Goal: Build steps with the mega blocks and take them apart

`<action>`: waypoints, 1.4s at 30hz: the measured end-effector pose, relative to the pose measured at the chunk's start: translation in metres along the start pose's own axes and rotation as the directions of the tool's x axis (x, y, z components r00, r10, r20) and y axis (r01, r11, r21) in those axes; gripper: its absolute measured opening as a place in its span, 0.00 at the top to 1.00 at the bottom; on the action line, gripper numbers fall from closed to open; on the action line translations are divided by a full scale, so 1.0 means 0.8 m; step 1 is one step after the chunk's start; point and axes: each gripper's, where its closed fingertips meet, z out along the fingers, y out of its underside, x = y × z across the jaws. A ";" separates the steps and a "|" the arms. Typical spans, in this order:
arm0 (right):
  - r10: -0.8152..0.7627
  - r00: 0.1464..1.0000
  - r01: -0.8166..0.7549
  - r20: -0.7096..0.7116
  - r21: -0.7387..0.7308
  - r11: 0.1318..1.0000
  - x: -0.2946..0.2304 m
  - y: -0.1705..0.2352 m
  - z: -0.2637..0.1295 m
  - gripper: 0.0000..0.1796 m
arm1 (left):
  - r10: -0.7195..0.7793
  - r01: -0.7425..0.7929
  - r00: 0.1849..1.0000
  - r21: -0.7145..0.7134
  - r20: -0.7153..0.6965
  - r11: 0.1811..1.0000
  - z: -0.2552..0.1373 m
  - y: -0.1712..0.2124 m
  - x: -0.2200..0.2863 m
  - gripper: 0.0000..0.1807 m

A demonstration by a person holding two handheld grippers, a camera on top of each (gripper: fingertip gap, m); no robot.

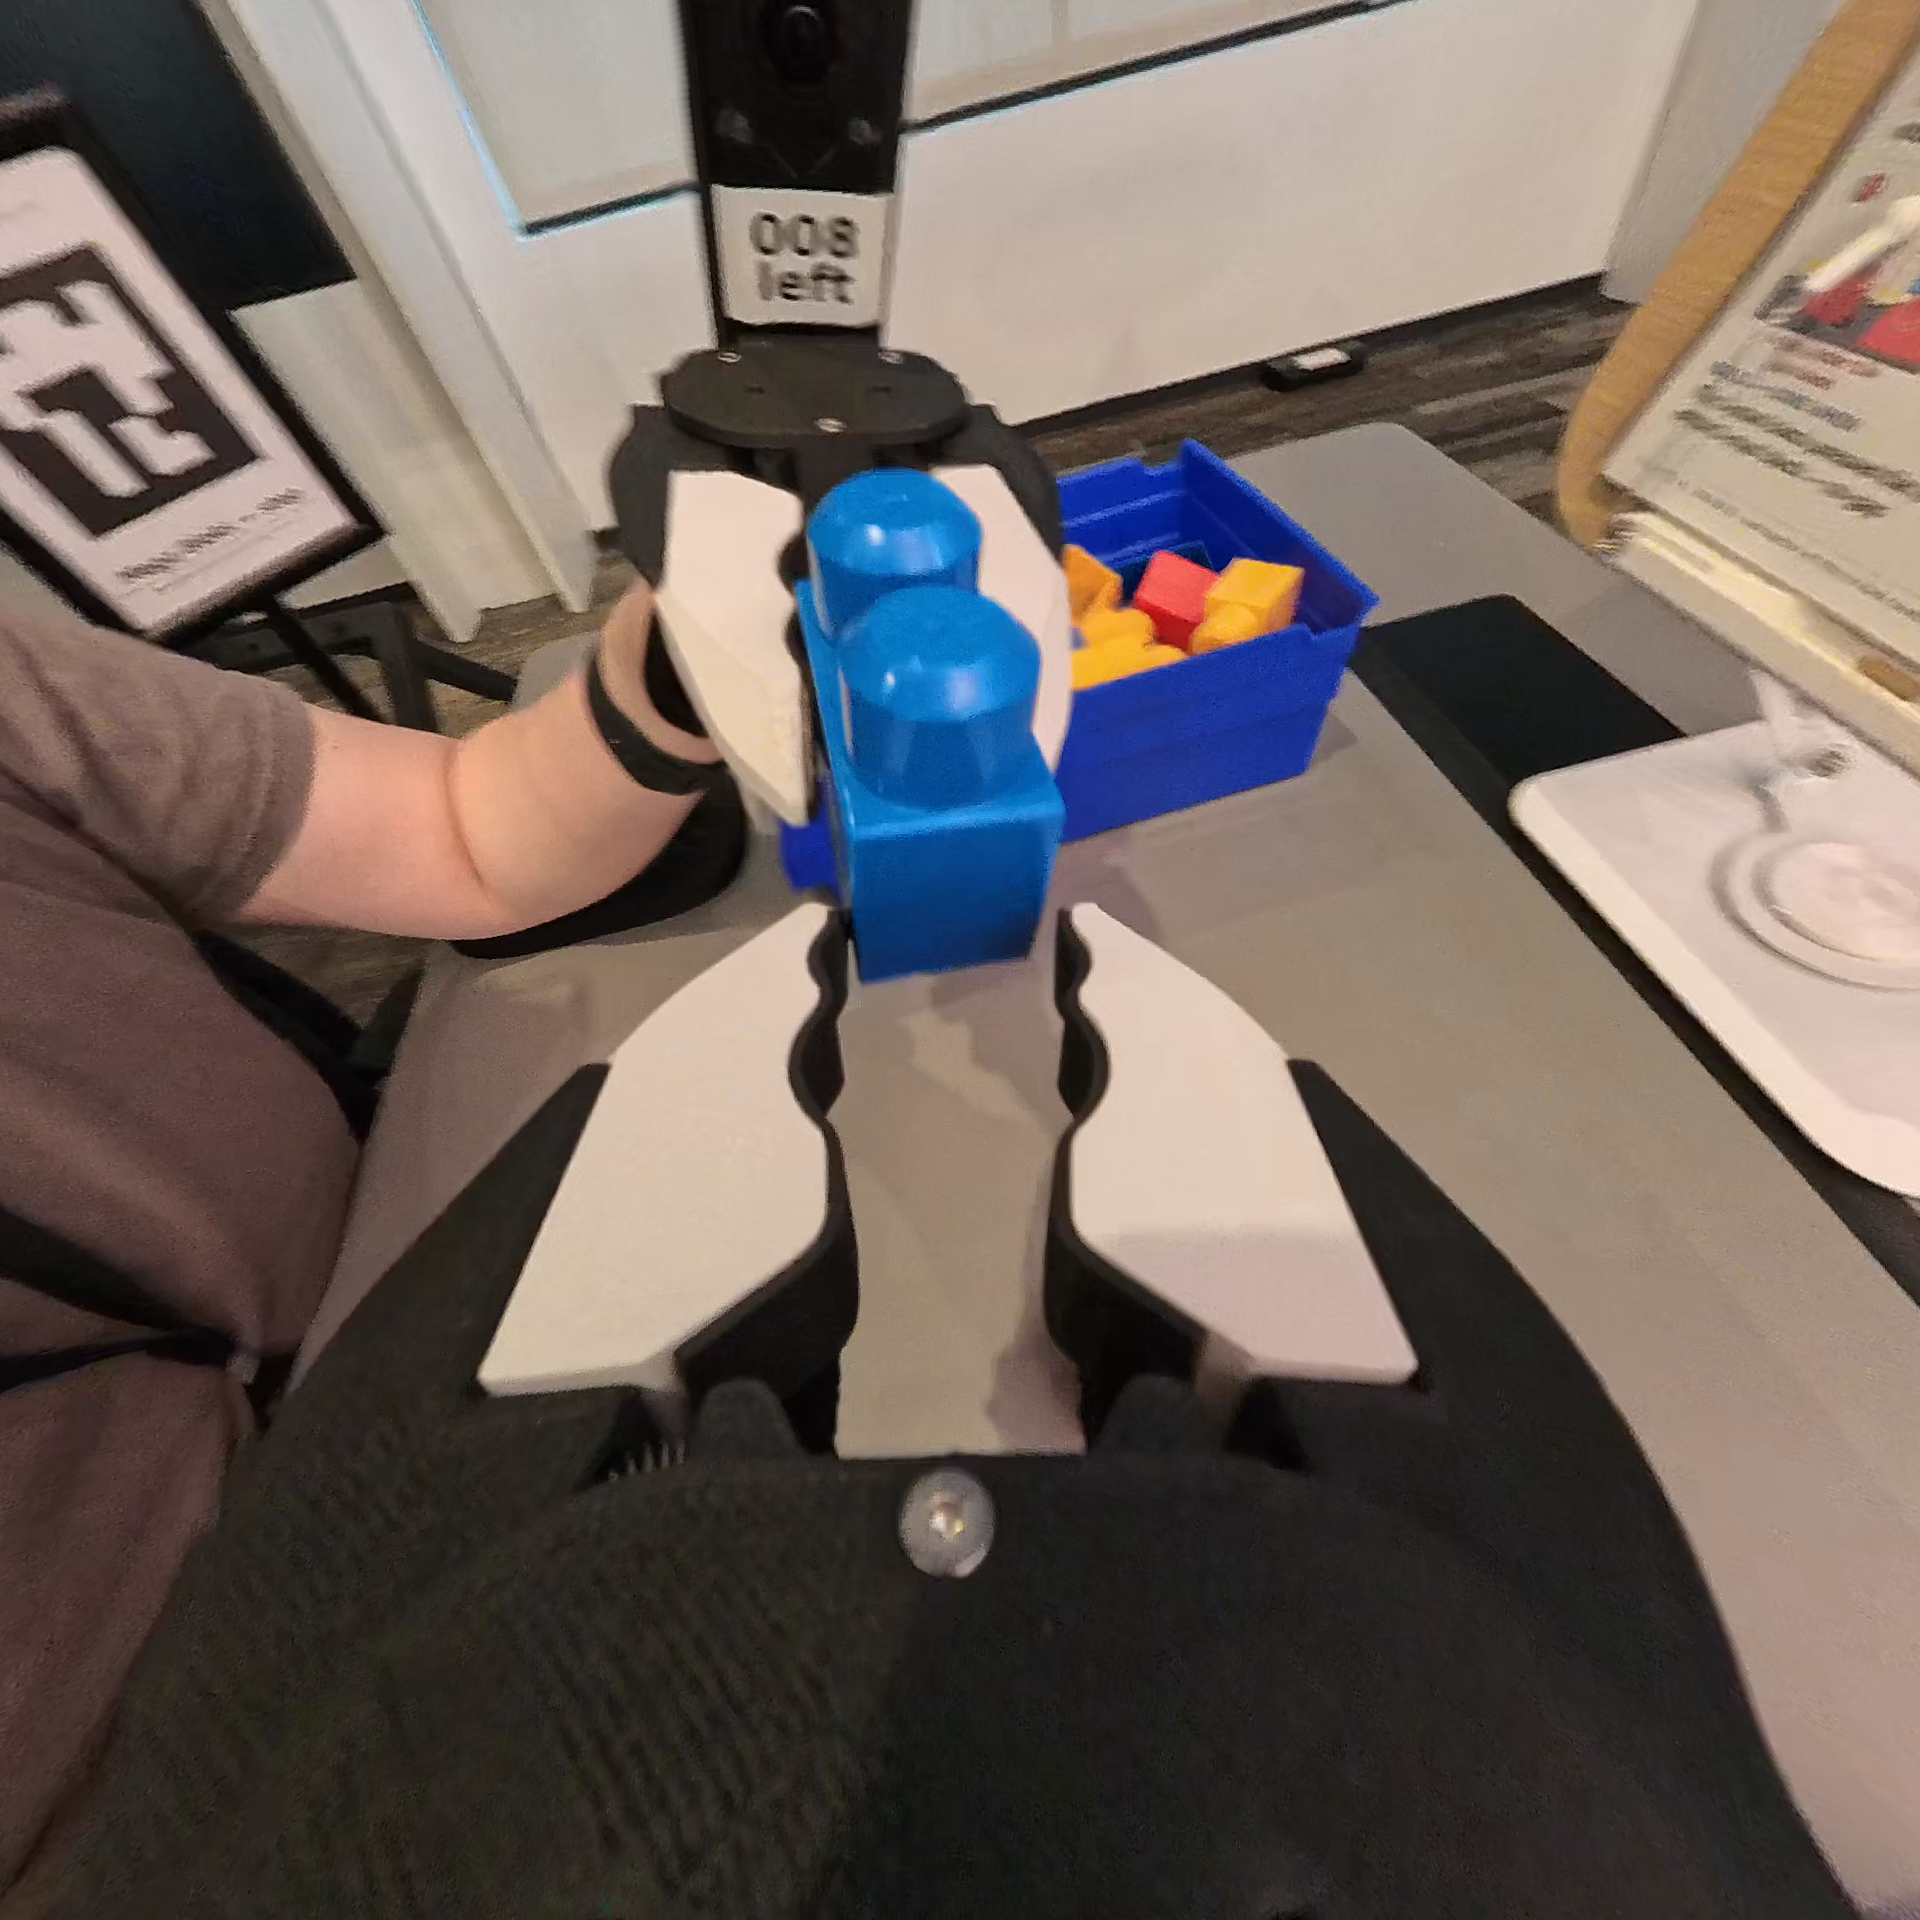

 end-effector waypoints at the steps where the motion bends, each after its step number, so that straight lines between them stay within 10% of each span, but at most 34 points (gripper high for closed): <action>1: 0.016 0.998 -0.017 -0.057 -0.016 1.000 0.009 0.002 -0.005 0.76 | 0.005 -0.006 1.000 0.019 0.016 1.000 -0.009 -0.007 -0.003 0.80; 5: 0.260 0.895 -0.365 -0.363 -0.258 0.895 0.047 0.070 -0.020 0.75 | 0.072 -0.084 0.988 0.082 0.140 0.993 -0.065 -0.045 -0.010 0.80; 10: 0.198 0.723 -0.592 -0.662 -0.445 0.671 0.064 0.174 0.004 0.71 | 0.140 -0.172 0.931 0.066 0.337 0.983 -0.119 -0.066 -0.022 0.80; 26: 0.177 0.626 -0.738 -0.759 -0.505 0.448 0.084 0.249 0.021 0.79 | 0.095 -0.121 0.950 0.070 0.297 0.990 -0.129 -0.069 -0.004 0.80; 30: 0.301 0.697 -0.657 -0.651 -0.411 0.632 0.091 0.194 0.015 0.79 | 0.078 -0.107 0.968 0.108 0.239 0.988 -0.122 -0.072 0.003 0.80; 35: 0.276 0.907 -0.266 -0.319 0.075 0.961 0.071 -0.002 -0.023 0.79 | 0.034 -0.039 0.999 0.125 0.040 0.991 -0.075 -0.060 0.022 0.80; 42: 0.058 0.997 -0.082 0.060 0.601 0.795 -0.025 -0.139 -0.111 0.80 | -0.006 0.015 0.997 0.116 -0.075 0.993 -0.002 -0.032 0.038 0.80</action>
